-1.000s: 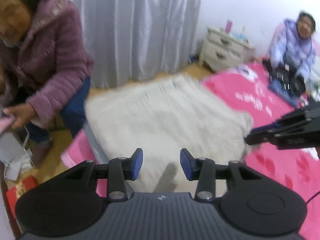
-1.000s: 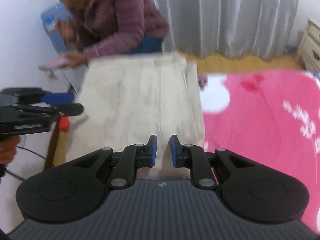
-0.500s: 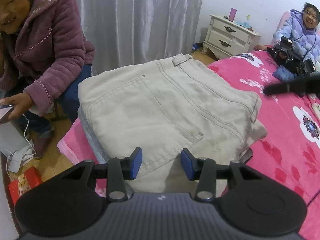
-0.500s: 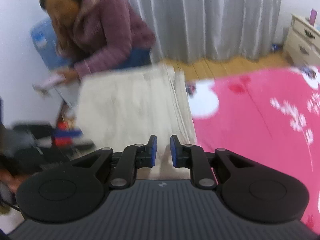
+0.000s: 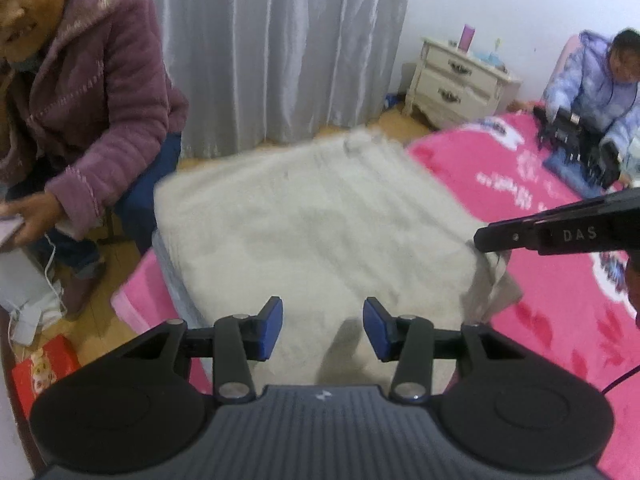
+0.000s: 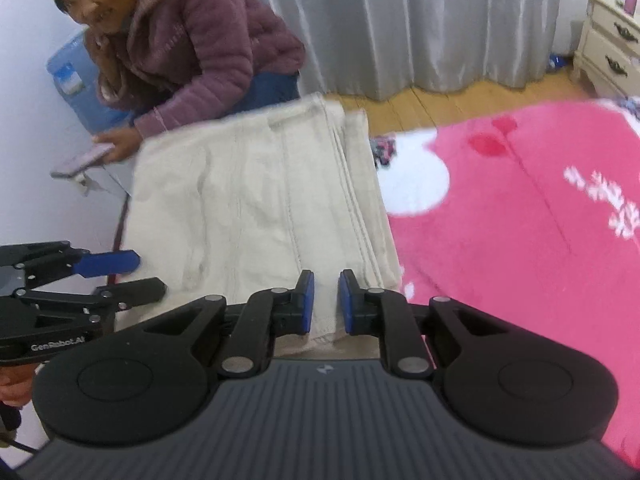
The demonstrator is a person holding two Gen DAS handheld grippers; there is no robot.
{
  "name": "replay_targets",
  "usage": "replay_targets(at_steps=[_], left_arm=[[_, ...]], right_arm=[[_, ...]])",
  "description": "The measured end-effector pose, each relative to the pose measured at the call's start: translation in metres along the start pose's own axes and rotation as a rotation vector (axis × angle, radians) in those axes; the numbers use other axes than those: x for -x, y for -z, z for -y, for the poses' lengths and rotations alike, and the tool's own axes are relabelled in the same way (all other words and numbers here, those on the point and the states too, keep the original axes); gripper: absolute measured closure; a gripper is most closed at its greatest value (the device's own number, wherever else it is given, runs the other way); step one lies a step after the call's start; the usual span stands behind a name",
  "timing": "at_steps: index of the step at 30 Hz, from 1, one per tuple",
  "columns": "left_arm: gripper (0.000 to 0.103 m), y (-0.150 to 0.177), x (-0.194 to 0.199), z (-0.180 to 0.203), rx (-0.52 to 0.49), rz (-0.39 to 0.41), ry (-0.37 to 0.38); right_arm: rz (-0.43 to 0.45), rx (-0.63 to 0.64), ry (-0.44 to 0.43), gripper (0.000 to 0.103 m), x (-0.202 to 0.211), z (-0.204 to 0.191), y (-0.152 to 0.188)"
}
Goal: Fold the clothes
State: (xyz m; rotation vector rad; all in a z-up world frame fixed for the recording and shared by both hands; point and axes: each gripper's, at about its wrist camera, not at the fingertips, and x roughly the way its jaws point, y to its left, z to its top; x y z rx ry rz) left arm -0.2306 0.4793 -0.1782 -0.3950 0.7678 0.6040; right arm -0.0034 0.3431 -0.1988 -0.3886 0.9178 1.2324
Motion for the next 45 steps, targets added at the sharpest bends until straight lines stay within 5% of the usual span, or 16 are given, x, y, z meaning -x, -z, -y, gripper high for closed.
replay_targets(at_steps=[4, 10, 14, 18, 23, 31, 35, 40, 45], left_arm=[[0.057, -0.018, -0.008, -0.010, 0.018, 0.047, -0.031], [0.063, -0.034, -0.044, -0.035, 0.073, -0.072, -0.078], [0.060, -0.048, -0.029, -0.048, 0.117, -0.006, -0.018], [0.057, -0.062, -0.046, -0.051, 0.090, 0.017, -0.059], [0.057, -0.062, -0.076, -0.050, 0.022, -0.022, -0.092], [0.057, -0.076, -0.058, -0.053, -0.077, 0.023, -0.043], [0.057, -0.075, -0.075, -0.053, -0.110, -0.003, -0.055], [0.057, -0.080, -0.048, -0.055, -0.131, 0.066, 0.006], [0.057, -0.060, -0.014, -0.044, -0.125, 0.015, 0.213]], right_arm=[[0.054, 0.026, -0.005, 0.090, 0.009, -0.008, -0.009], [-0.041, 0.029, 0.049, 0.092, -0.018, 0.004, -0.007], [0.039, 0.074, 0.018, 0.089, -0.006, -0.005, -0.030], [0.115, 0.107, -0.036, 0.089, -0.028, -0.013, -0.058], [0.031, 0.103, -0.005, 0.091, -0.098, -0.008, -0.068], [0.060, 0.119, -0.012, 0.090, -0.085, -0.018, -0.091], [0.037, 0.069, 0.006, 0.091, -0.115, -0.017, -0.095], [0.059, 0.013, 0.013, 0.089, -0.090, -0.018, -0.094], [0.023, 0.007, 0.029, 0.089, -0.025, -0.016, -0.068]])
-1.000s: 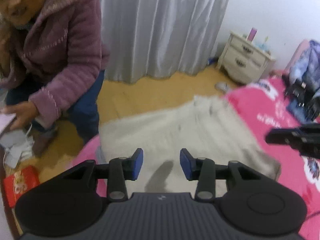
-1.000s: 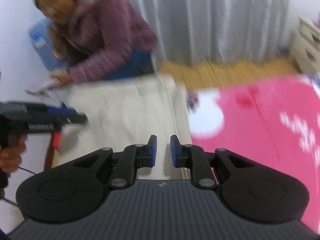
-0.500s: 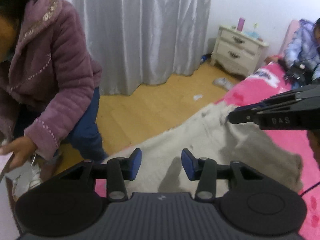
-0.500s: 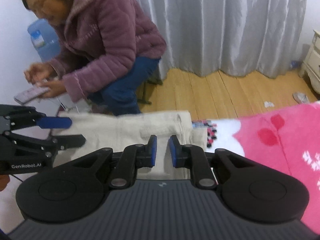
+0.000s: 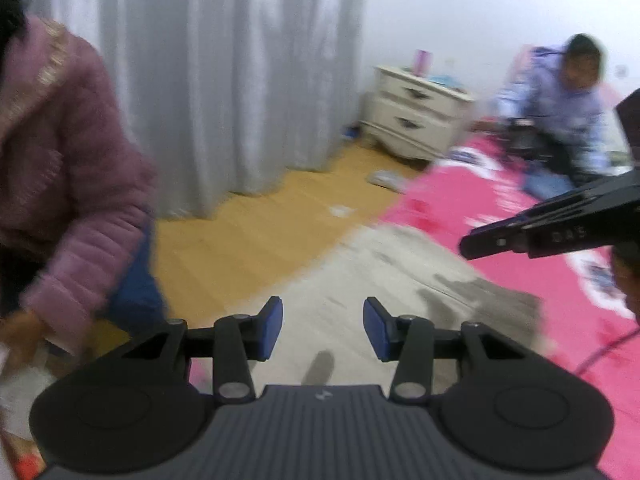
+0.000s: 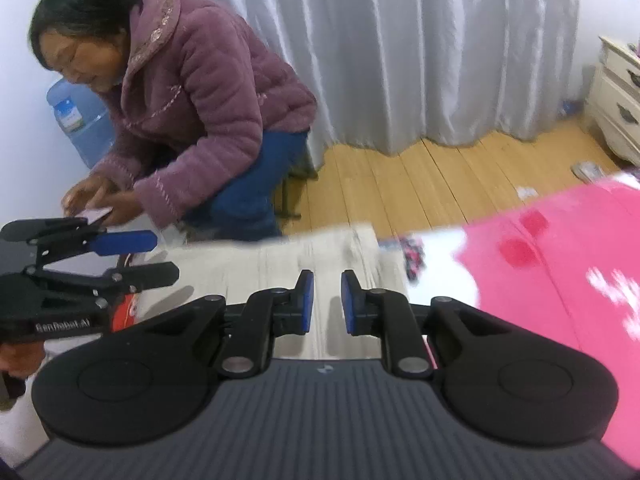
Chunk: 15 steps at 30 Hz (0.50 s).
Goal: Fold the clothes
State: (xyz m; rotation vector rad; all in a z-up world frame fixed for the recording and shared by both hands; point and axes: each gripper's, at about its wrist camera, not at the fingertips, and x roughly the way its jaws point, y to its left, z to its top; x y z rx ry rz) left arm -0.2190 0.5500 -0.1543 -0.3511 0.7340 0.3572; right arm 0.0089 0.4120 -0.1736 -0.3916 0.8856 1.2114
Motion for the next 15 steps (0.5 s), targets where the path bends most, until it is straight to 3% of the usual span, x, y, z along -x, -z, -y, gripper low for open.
replay_targets(at_steps=[5, 8, 11, 15], left_arm=[[0.058, 0.045, -0.001, 0.041, -0.032, -0.166, 0.137], [0.055, 0.070, -0.007, 0.062, -0.101, -0.170, 0.104], [0.055, 0.072, -0.004, 0.081, -0.182, -0.157, 0.037], [0.056, 0.064, 0.015, 0.096, -0.136, -0.143, -0.041]], right_arm=[[-0.115, -0.035, 0.038, 0.089, 0.024, 0.006, 0.043], [-0.157, -0.035, 0.049, 0.089, 0.018, 0.010, 0.068], [-0.168, -0.030, 0.062, 0.089, 0.008, 0.015, 0.086], [-0.080, -0.028, 0.057, 0.088, 0.052, 0.010, 0.095]])
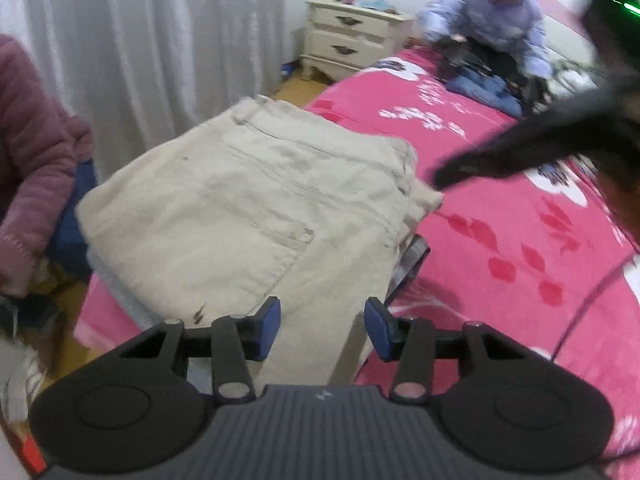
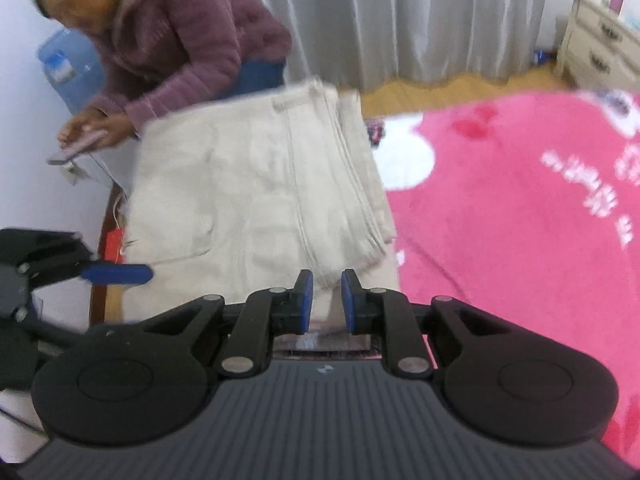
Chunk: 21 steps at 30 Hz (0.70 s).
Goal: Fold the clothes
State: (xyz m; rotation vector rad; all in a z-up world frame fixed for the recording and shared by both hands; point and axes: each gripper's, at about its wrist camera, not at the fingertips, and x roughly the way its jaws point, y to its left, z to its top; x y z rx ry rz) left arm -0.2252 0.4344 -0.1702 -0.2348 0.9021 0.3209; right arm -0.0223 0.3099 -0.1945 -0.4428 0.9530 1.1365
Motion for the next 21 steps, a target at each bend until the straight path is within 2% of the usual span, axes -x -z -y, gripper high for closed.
replay_targets(at_steps=[5, 8, 11, 13, 16, 18, 21], left_arm=[[0.053, -0.005, 0.041, 0.017, 0.105, 0.042, -0.077], [0.046, 0.001, 0.059, 0.028, 0.157, 0.081, -0.103], [0.041, 0.007, 0.066, 0.041, 0.167, 0.100, -0.114], [0.033, 0.014, 0.069, 0.045, 0.177, 0.107, -0.106], [0.027, 0.022, 0.078, 0.044, 0.210, 0.118, -0.100], [0.023, 0.024, 0.091, 0.042, 0.226, 0.128, -0.116], [0.010, 0.021, 0.119, 0.040, 0.199, 0.160, -0.146]], right_arm=[[0.050, -0.095, -0.021, 0.088, 0.068, 0.009, 0.039], [0.084, -0.118, -0.026, 0.088, 0.093, 0.011, 0.063], [0.092, -0.157, -0.027, 0.088, 0.102, 0.011, 0.088], [0.087, -0.167, 0.002, 0.088, 0.104, 0.006, 0.102], [0.086, -0.167, 0.050, 0.088, 0.105, -0.007, 0.117], [0.084, -0.187, 0.069, 0.088, 0.106, -0.016, 0.122], [0.072, -0.232, 0.073, 0.088, 0.112, -0.027, 0.120]])
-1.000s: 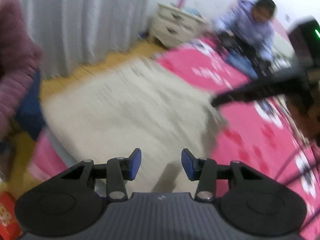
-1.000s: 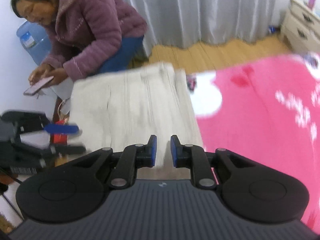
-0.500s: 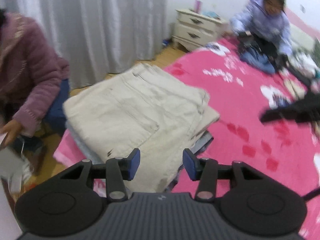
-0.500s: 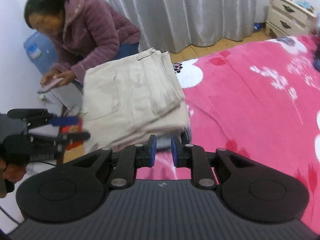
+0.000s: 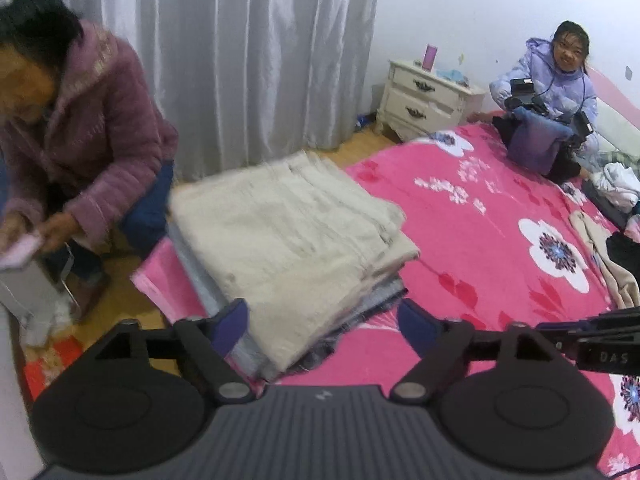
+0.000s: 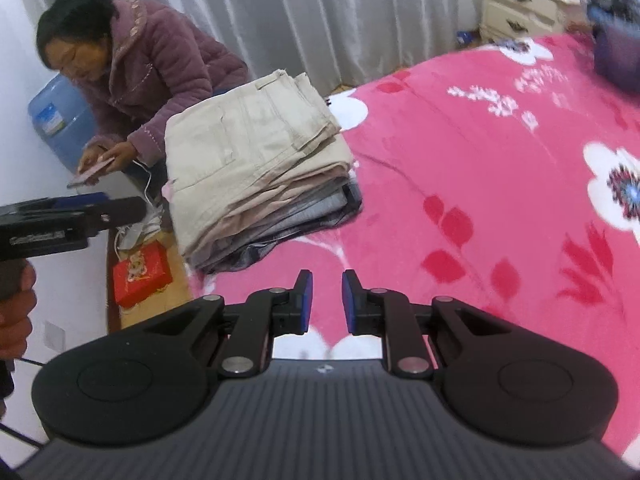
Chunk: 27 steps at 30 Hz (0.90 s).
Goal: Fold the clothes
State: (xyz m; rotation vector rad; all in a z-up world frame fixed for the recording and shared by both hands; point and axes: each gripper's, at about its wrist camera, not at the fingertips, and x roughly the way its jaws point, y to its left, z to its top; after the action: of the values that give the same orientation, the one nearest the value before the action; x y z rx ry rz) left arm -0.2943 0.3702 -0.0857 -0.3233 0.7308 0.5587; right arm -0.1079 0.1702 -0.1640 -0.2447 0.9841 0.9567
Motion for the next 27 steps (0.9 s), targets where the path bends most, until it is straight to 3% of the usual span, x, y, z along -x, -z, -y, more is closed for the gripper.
replay_targets(at_steps=[3, 5, 10, 17, 22, 27], left_arm=[[0.005, -0.015, 0.031, -0.002, -0.048, 0.018, -0.009], [0.003, -0.025, 0.052, -0.001, -0.075, 0.024, -0.019], [0.000, -0.041, 0.100, 0.002, -0.045, 0.027, -0.018], [0.000, -0.059, 0.146, -0.004, 0.022, 0.003, 0.016], [0.000, -0.076, 0.172, 0.001, -0.012, 0.040, -0.017], [0.000, -0.086, 0.184, 0.008, 0.002, 0.075, 0.013]], right_arm=[[0.019, 0.022, 0.039, 0.084, 0.024, -0.018, -0.007], [0.028, 0.025, 0.071, 0.075, 0.045, -0.029, -0.014], [0.044, -0.048, 0.126, 0.062, 0.096, -0.043, -0.023], [0.067, -0.131, 0.170, 0.059, 0.148, -0.061, -0.005], [0.151, -0.172, 0.129, 0.052, 0.181, -0.066, -0.007], [0.182, -0.167, 0.163, 0.044, 0.202, -0.071, -0.006]])
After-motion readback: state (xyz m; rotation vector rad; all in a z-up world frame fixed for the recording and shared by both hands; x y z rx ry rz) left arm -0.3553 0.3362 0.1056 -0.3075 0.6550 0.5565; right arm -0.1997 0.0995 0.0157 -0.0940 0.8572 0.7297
